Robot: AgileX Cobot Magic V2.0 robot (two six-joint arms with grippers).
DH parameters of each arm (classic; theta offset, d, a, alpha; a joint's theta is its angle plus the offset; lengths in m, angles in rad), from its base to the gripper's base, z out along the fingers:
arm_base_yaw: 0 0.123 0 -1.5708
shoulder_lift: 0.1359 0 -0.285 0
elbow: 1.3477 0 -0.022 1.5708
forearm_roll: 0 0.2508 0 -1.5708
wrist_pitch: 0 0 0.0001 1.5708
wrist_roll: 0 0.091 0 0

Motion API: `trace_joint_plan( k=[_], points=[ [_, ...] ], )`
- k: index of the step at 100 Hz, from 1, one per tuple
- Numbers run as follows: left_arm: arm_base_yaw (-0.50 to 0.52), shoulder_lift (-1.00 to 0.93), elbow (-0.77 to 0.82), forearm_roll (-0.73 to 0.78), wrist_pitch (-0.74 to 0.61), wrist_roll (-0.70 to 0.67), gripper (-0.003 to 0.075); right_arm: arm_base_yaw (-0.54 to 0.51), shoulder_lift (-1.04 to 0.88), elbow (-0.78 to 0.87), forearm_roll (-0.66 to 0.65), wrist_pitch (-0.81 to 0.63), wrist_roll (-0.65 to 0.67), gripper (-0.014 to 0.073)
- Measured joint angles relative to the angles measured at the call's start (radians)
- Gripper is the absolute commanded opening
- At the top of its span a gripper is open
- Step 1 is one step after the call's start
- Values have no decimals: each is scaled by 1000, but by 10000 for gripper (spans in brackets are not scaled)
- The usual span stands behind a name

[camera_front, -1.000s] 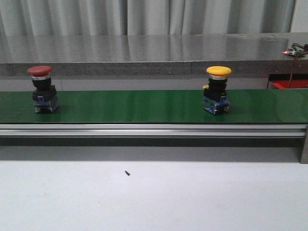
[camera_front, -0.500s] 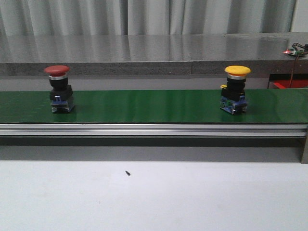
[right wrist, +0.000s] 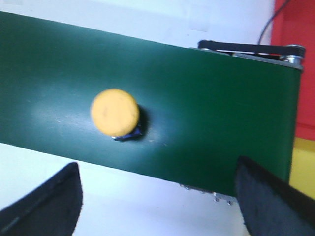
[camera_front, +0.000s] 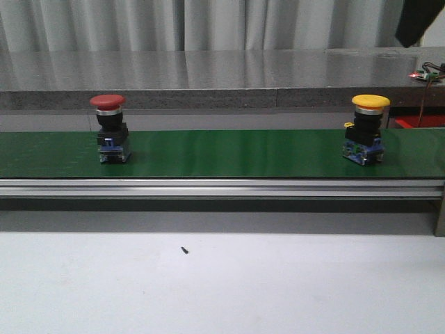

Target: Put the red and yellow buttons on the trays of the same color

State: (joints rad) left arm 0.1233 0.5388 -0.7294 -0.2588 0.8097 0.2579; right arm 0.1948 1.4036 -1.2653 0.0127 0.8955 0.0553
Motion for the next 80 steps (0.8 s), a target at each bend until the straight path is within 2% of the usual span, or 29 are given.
trace_joint_plan(
  k=[44, 65, 80],
  points=[
    [0, 0, 0, 0, 0, 0, -20, 30, 208, -91, 2, 43, -11, 617],
    [0, 0, 0, 0, 0, 0, -20, 25, 268, -97, 2, 37, -13, 477],
    [0, 0, 0, 0, 0, 0, -20, 11, 292, -97, 2, 23, -15, 295]
  ],
)
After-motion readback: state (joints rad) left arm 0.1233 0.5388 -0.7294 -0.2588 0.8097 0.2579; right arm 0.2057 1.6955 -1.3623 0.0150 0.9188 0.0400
